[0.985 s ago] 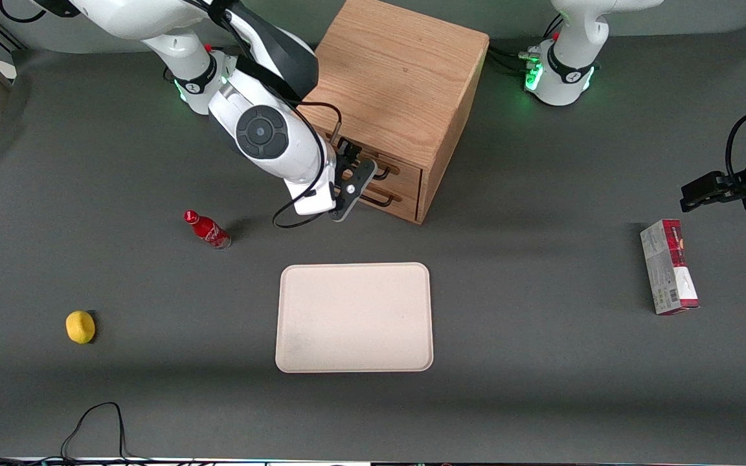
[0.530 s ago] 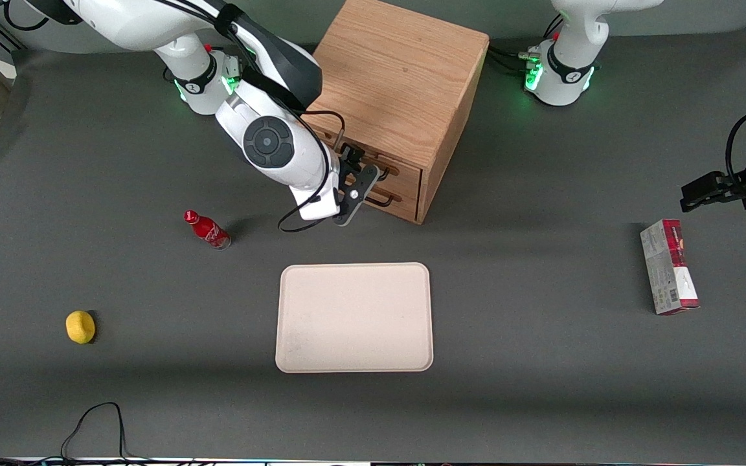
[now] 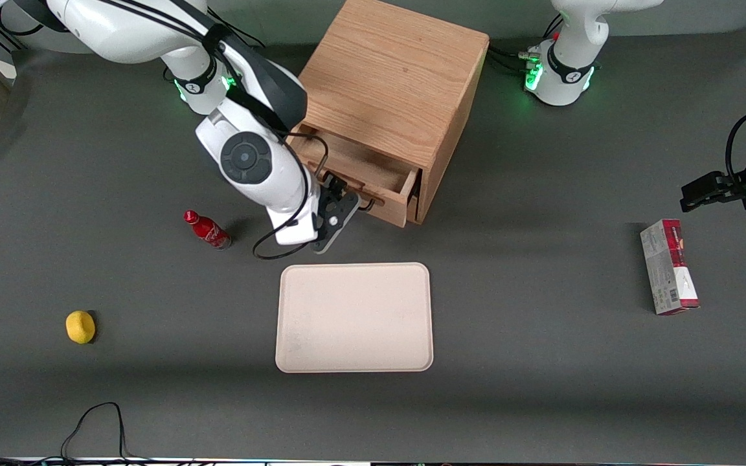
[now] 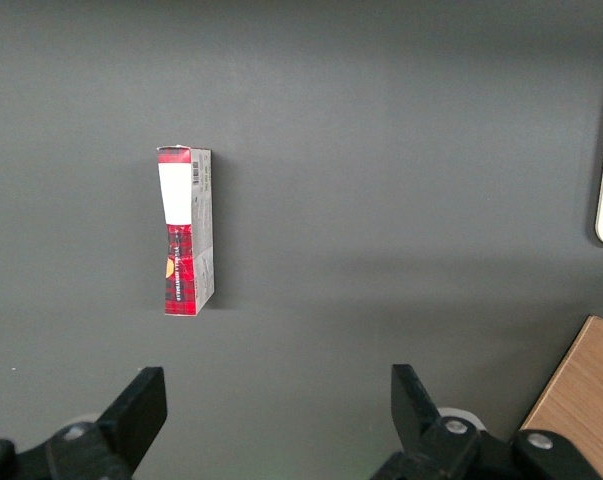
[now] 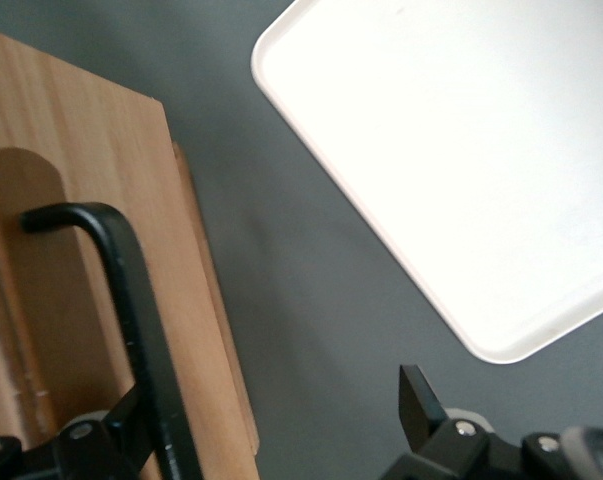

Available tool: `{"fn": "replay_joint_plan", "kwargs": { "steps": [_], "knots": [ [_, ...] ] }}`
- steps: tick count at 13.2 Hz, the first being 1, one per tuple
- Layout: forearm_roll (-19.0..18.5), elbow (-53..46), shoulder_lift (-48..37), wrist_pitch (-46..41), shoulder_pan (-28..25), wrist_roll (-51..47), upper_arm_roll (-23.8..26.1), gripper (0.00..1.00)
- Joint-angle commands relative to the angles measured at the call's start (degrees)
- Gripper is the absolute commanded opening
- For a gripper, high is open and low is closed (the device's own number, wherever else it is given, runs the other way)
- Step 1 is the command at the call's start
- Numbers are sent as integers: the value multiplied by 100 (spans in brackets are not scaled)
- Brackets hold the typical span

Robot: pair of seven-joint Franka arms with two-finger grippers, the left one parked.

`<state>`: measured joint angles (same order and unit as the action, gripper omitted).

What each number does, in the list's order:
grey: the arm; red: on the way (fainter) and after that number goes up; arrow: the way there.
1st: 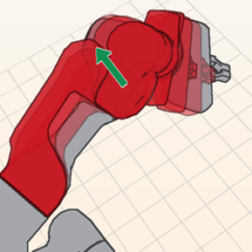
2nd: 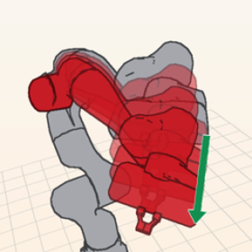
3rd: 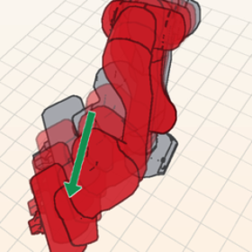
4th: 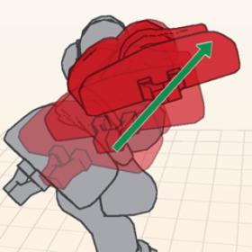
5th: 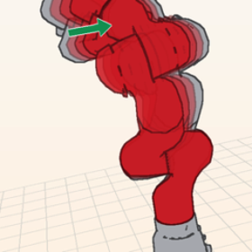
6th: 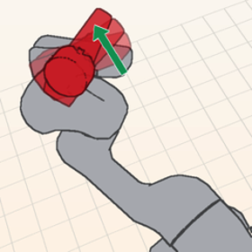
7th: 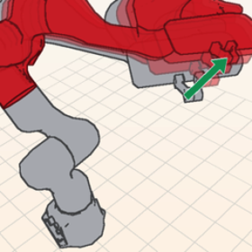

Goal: Open upper drawer
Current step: 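Pull the handle outward from the cabinet with the right gripper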

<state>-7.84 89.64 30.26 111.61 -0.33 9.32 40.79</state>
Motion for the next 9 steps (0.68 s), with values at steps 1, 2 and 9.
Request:
{"fn": "replay_joint_plan", "kwargs": {
  "steps": [1,2,9],
  "knots": [
    [-131,-534,305,-43,-11,402,-237,100],
    [-130,-631,375,-34,-20,604,-352,100],
    [-297,-1097,631,-34,41,896,-564,100]
  ]
}}
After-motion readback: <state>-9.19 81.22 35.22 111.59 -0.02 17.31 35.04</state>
